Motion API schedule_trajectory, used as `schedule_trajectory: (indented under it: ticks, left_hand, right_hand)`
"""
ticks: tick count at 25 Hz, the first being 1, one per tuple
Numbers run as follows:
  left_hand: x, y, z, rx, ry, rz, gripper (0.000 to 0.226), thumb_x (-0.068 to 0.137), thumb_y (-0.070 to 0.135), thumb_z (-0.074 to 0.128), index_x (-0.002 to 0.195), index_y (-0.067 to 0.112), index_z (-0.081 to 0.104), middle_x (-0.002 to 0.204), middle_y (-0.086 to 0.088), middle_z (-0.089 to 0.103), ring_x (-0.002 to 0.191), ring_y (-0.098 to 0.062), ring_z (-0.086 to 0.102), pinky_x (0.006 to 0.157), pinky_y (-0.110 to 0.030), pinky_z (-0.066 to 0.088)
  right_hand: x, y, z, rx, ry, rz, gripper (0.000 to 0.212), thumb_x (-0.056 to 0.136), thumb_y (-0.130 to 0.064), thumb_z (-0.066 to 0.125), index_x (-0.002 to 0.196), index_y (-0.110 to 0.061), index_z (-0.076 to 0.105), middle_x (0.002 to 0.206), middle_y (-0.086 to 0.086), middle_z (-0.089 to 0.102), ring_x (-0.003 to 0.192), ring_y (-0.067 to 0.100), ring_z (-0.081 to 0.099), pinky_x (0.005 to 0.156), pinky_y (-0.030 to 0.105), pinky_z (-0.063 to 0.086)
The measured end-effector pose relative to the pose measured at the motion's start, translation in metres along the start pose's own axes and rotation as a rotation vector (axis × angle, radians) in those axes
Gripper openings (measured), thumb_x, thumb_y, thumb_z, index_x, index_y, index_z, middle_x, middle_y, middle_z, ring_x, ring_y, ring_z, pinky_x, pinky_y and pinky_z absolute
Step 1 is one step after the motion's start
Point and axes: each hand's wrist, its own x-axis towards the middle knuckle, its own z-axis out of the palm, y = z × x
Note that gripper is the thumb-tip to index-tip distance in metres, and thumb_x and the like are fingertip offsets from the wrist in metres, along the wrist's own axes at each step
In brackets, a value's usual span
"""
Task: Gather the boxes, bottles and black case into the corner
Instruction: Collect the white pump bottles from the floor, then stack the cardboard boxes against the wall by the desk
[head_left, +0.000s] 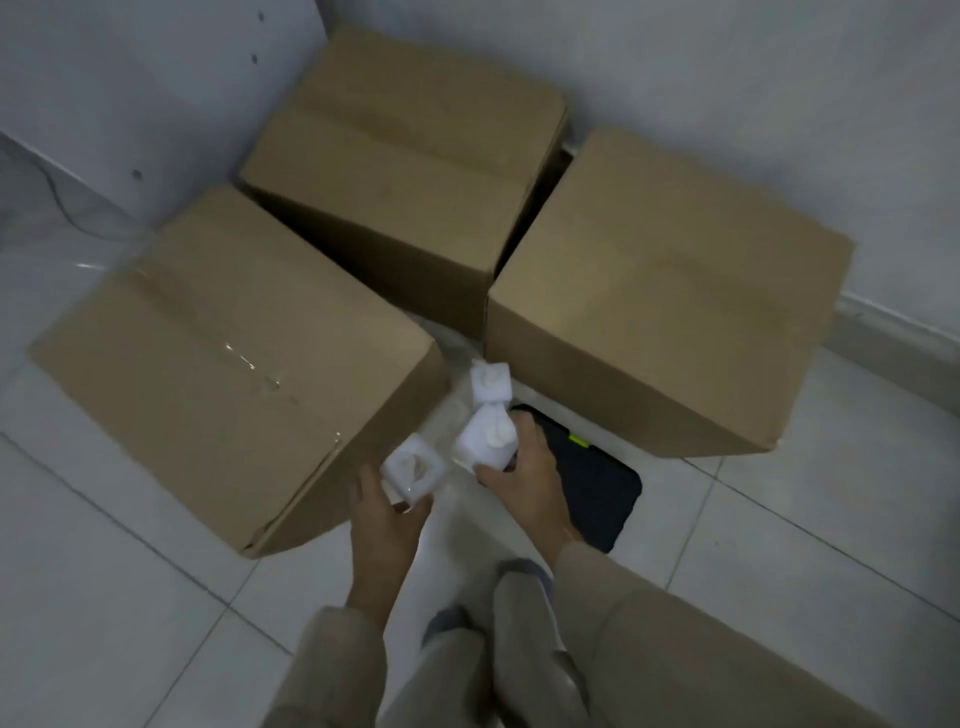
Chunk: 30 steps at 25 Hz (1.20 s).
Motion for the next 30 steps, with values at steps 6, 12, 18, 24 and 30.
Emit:
schedule_trajectory:
  ticks: [6,12,18,24,30]
  left_hand:
    - [0.064,-0.067,0.040,-0.079,0.018,0.004,0.063,0.075,-0.003,0.069,0.131,0.000,0.042,0.132,-0.021,0.050,0.124,-0.032,0.047,0.106,-0.050,0.039]
    - [0.081,-0.080,0.038,-0.148,-0.078,-0.166,0.072,0.084,-0.004,0.058,0.144,0.012,0.022,0.137,-0.014,0.046,0.123,-0.023,0.045,0.094,-0.029,0.035]
    - [0.031,-0.033,-0.020,-0.151,-0.099,-0.248,0.064,0.087,-0.011,0.045,0.144,0.009,0.024,0.147,-0.013,0.035,0.128,-0.030,0.046,0.105,-0.045,0.038]
    - [-0.028,0.063,-0.098,-0.148,-0.049,-0.174,0.040,0.082,-0.015,0.046,0.110,0.013,0.052,0.108,-0.012,0.060,0.111,-0.034,0.054,0.085,-0.016,0.047]
    - [-0.014,0.137,-0.169,-0.267,0.043,-0.121,0.037,0.088,-0.012,0.039,0.112,0.013,0.051,0.117,-0.007,0.053,0.106,-0.026,0.058,0.087,-0.028,0.039]
  right_hand:
    - [0.074,0.051,0.052,-0.038,-0.078,-0.033,0.048,0.083,-0.016,0.064,0.126,-0.029,0.045,0.123,-0.011,0.042,0.109,0.007,0.048,0.097,0.032,0.046]
    - [0.094,0.058,0.055,0.018,-0.173,0.046,0.051,0.084,-0.003,0.059,0.127,-0.026,0.044,0.119,-0.001,0.054,0.101,0.006,0.055,0.079,0.012,0.043]
    - [0.047,0.002,0.025,0.077,-0.161,0.124,0.040,0.088,0.005,0.049,0.116,-0.024,0.048,0.090,-0.020,0.049,0.081,-0.002,0.051,0.061,0.005,0.043]
    - [0.001,-0.091,-0.023,0.166,-0.176,0.203,0.025,0.088,0.001,0.053,0.096,-0.023,0.053,0.094,-0.003,0.055,0.081,0.013,0.055,0.071,0.031,0.046]
    - [0.019,-0.174,-0.045,0.216,-0.113,0.144,0.028,0.090,0.001,0.052,0.113,-0.015,0.049,0.106,0.003,0.055,0.094,0.020,0.057,0.079,0.032,0.049]
